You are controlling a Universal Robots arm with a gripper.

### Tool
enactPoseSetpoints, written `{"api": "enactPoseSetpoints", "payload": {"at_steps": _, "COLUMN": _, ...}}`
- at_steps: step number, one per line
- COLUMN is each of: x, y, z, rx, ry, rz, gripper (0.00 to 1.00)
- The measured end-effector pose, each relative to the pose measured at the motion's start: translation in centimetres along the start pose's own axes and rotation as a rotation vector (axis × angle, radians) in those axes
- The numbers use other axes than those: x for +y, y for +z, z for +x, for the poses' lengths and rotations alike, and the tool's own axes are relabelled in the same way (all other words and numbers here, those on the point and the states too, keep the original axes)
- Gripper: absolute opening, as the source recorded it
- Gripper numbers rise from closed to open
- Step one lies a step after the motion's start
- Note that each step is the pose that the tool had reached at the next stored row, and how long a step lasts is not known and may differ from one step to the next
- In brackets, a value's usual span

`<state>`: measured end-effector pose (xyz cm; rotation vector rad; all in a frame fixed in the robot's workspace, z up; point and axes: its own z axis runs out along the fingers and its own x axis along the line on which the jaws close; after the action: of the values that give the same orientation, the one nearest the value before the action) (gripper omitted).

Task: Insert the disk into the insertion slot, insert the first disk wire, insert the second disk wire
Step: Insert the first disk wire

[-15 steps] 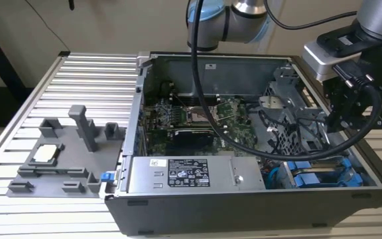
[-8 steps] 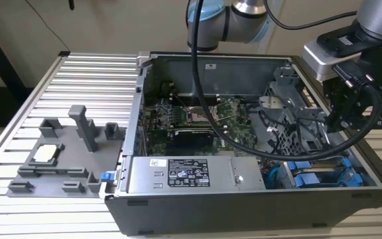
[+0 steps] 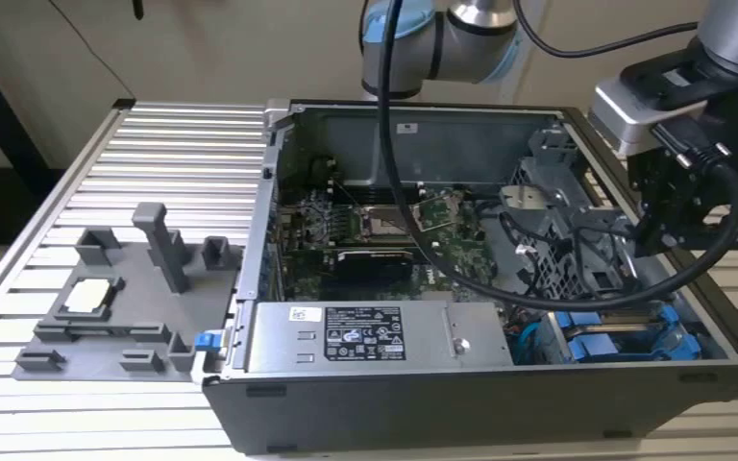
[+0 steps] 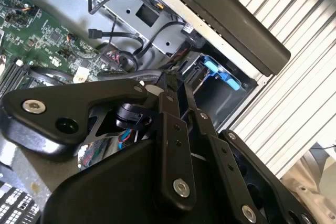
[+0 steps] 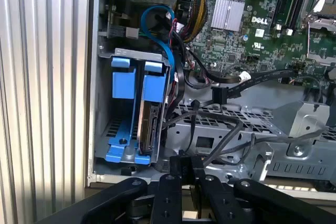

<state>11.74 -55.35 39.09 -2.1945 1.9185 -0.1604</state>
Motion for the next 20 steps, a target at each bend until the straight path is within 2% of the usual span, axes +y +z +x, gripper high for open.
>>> {"api": "enactPoseSetpoints", "payload": {"at_steps": 3, "x": -0.66, "y": 0.16, "z": 0.16, "rx": -0.003, "ry": 0.002, "rz": -0.0243, "gripper": 0.19}}
{"api": "enactPoseSetpoints", "payload": {"at_steps": 4, "x": -0.85, "y": 0.21, "z": 0.22, "rx": -0.0044, "ry": 0.003, "rz": -0.0354, "gripper": 0.19}}
{"api": "enactPoseSetpoints", "payload": {"at_steps": 12, "x": -2.34, "y": 0.56, "z": 0.78, "rx": -0.0172, "ry": 0.013, "rz": -0.1408, "gripper": 0.19}}
{"api": "enactPoseSetpoints", "payload": {"at_steps": 14, "x": -2.65, "y": 0.63, "z": 0.98, "rx": -0.0199, "ry": 0.015, "rz": -0.1628, "gripper": 0.19}}
{"api": "enactPoseSetpoints", "payload": {"at_steps": 16, "x": -2.85, "y": 0.67, "z": 1.21, "rx": -0.0213, "ry": 0.017, "rz": -0.1743, "gripper": 0.19}}
{"api": "enactPoseSetpoints", "payload": {"at_steps": 20, "x": -2.92, "y": 0.68, "z": 1.76, "rx": -0.0214, "ry": 0.02, "rz": -0.1784, "gripper": 0.19}}
